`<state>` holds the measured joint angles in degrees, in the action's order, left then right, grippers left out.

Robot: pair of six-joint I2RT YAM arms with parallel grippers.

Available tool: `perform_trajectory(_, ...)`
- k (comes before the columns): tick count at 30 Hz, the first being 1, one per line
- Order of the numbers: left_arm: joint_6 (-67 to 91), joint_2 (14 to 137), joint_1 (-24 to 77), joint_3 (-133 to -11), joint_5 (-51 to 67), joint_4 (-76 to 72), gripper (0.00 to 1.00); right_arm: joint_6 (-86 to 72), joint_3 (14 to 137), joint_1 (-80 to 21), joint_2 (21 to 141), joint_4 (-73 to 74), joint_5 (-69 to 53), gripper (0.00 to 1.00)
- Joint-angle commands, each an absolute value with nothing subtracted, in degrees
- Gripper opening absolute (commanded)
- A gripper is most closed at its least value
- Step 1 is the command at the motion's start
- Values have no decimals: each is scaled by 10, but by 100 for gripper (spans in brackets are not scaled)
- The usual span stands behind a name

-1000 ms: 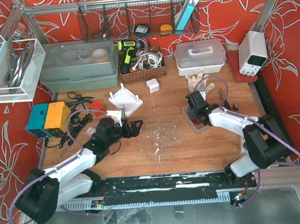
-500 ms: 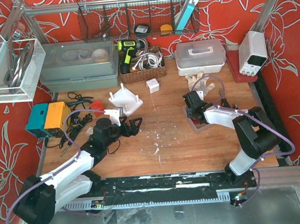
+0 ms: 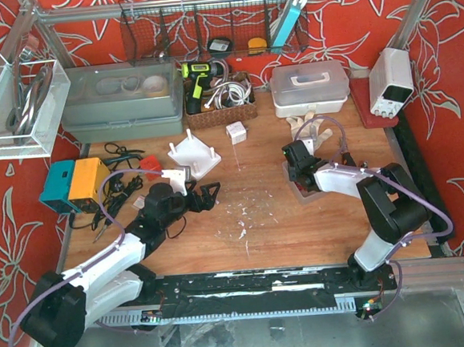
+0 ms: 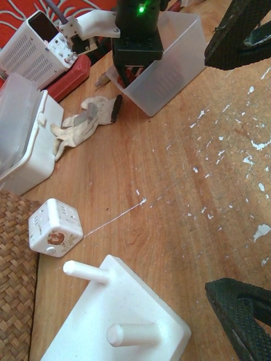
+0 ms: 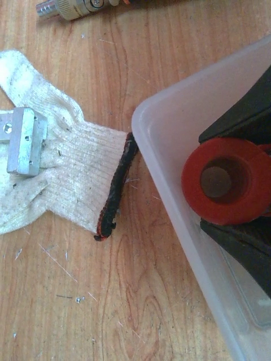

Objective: Install the large spring

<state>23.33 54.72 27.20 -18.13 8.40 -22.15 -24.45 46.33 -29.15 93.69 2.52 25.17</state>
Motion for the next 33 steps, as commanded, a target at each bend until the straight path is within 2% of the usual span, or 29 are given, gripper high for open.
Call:
perform_trajectory(1,222,545,278,-184,72,-230,100,-230,456,-286,920,9,262,23)
perform_trajectory(9,223,542,279,-185,69,-229,100,-236,443,-289,897,32,212,18)
perform_trajectory(15,225,542,280,-185,70,-229,100,-225,437,-293,871,55,226,17)
perform_trajectory(26,239,544,280,-175,62,-246,100,-142,444,-303,791,99,210,13)
perform_trajectory(33,231,556,280,-162,115,-290,87,-127,445,-318,752,121,190,12)
